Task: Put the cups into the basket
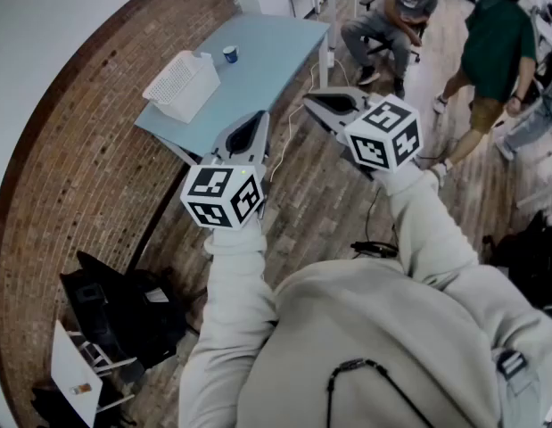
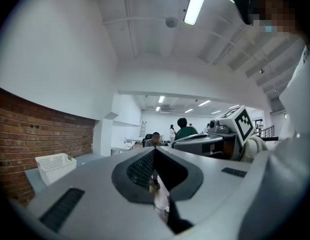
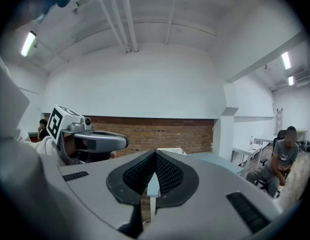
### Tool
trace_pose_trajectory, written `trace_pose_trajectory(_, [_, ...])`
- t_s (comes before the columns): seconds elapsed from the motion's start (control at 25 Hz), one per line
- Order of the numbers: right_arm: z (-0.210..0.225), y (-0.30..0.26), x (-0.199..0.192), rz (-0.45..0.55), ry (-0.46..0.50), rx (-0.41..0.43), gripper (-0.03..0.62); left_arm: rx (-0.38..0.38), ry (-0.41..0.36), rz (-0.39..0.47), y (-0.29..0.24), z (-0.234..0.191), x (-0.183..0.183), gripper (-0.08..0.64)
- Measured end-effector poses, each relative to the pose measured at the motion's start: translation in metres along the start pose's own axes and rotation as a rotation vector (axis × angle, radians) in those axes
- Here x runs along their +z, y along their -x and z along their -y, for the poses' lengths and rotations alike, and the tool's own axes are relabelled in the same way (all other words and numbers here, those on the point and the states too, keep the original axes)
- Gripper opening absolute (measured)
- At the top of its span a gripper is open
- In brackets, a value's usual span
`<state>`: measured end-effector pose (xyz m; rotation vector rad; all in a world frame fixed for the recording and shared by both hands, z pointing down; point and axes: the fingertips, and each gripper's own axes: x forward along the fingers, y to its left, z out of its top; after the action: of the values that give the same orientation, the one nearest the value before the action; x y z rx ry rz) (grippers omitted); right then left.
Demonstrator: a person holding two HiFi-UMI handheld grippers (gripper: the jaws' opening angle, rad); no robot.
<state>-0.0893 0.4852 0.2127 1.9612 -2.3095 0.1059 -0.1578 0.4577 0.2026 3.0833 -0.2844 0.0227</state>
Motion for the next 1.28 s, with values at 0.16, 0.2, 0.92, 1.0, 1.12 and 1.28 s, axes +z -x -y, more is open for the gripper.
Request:
trace_pose_trajectory(0.16, [-0.001, -0.001, -0.003, -0.002, -0.005, -0.001, 0.009, -0.005, 0.0, -0.001, 0.0, -0.001, -0.001, -0.005])
trace_pose_trajectory(0.2, [-0.001, -0.001, -0.003, -0.002, -0.004, 0.0, 0.009, -0.007, 0.001, 0.0, 0.0, 0.0, 0.0, -0.005])
trace_pose_trajectory(0.92, [-0.006, -0.011, -0.014, -0.011, -0.057, 0.08, 0.009, -0.009, 0.052, 0.03, -0.007, -0.005, -0.005, -0.006])
trace_pose_trajectory(1.0, [-0.006, -0.013, -0.017, -0.011, -0.057, 0.085, 0.009, -0.026, 0.065, 0.019, -0.009, -0.002, -0.009, -0.005])
trace_pose_trajectory(1.12, [0.003, -0.012, -0.017, 0.0, -0.072, 0.071, 0.009, -0.011, 0.059, 0.002, -0.014, -0.003, -0.012, -0.005])
trace_pose_trajectory(1.28, [0.016, -0.011, -0.016, 0.017, -0.092, 0.082, 0.009, 0.021, 0.082, 0.001, -0.026, -0.009, -0.014, -0.005])
